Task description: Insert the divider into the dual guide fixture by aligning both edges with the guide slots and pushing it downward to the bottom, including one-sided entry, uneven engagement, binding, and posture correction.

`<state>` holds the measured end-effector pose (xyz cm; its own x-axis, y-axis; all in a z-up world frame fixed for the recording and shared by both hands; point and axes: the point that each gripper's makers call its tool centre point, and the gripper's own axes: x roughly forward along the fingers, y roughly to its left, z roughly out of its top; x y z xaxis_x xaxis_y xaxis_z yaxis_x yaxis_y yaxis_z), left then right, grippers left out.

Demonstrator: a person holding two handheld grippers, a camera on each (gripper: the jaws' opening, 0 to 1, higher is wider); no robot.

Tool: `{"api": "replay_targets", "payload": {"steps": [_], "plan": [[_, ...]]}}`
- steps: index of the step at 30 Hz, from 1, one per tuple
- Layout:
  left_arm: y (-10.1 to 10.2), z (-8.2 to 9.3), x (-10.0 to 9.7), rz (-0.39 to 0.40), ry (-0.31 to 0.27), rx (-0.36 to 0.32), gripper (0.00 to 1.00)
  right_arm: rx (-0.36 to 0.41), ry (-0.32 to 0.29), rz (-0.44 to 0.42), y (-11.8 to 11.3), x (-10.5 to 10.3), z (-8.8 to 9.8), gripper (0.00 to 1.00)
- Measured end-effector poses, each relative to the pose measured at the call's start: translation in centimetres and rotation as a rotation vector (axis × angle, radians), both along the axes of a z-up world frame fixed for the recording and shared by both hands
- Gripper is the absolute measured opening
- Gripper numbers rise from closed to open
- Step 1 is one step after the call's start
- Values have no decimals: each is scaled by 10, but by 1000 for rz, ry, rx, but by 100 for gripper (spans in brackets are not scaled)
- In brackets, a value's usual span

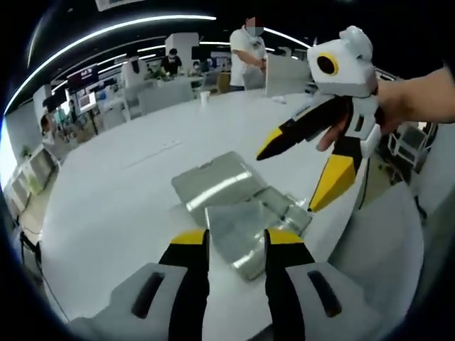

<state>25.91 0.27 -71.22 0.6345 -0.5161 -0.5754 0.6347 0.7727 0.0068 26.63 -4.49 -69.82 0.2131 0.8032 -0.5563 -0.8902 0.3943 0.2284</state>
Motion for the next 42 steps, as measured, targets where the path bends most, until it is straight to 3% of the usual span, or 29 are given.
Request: {"api": "replay_targets", "payload": {"steps": [10, 17, 21, 34, 42], "plan": [[-12, 7, -1, -40, -57, 28, 28, 0, 79, 12, 14, -1, 11, 49], [-16, 11, -1, -54, -87, 38, 28, -9, 152, 20, 21, -4, 18, 34], [-18, 11, -1, -57, -96, 41, 28, -16, 164, 24, 23, -3, 22, 27], [-22, 15, 0, -68, -120, 52, 28, -51, 234, 30, 20, -10, 23, 11], [-24, 16, 0, -79, -131, 62, 28, -84, 263, 24, 18, -9, 20, 8]]}}
